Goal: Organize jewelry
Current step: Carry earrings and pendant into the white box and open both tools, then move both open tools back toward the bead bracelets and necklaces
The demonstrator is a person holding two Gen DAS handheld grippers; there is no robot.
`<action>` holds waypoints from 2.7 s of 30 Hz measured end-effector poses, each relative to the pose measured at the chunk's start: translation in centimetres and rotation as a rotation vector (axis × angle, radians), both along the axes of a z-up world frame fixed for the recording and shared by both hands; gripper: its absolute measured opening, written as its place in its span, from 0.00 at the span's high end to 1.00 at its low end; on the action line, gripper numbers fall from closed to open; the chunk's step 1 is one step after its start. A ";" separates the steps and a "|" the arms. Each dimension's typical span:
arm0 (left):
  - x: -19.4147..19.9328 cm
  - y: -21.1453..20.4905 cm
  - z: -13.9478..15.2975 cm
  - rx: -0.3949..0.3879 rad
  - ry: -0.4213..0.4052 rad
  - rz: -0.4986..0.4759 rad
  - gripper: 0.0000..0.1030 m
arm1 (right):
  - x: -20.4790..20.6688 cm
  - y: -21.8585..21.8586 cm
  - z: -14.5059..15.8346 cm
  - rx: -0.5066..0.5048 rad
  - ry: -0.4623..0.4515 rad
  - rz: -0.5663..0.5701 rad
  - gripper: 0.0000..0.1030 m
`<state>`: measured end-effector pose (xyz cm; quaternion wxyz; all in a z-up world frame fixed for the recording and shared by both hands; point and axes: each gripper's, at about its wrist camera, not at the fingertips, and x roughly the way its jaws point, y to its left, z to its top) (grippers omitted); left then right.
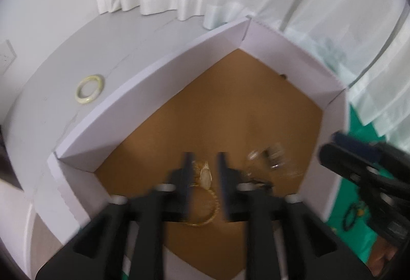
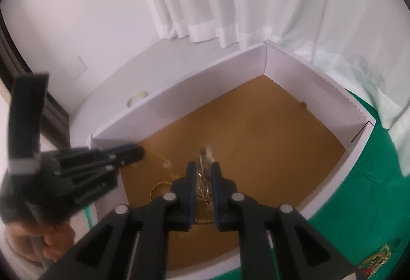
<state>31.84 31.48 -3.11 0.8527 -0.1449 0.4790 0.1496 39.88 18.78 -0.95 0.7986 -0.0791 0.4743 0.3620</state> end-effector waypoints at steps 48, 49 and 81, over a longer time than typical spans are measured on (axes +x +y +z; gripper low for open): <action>-14.9 -27.4 3.1 0.119 -0.230 -0.372 0.05 | -19.8 -31.3 4.4 -0.113 -0.288 -0.355 0.32; -14.8 -27.5 3.0 0.115 -0.224 -0.376 0.05 | -19.8 -31.6 4.4 -0.110 -0.286 -0.360 0.32; -9.9 -27.0 -1.5 0.072 -0.060 -0.432 0.05 | -14.6 -41.8 2.4 0.025 -0.114 -0.558 0.32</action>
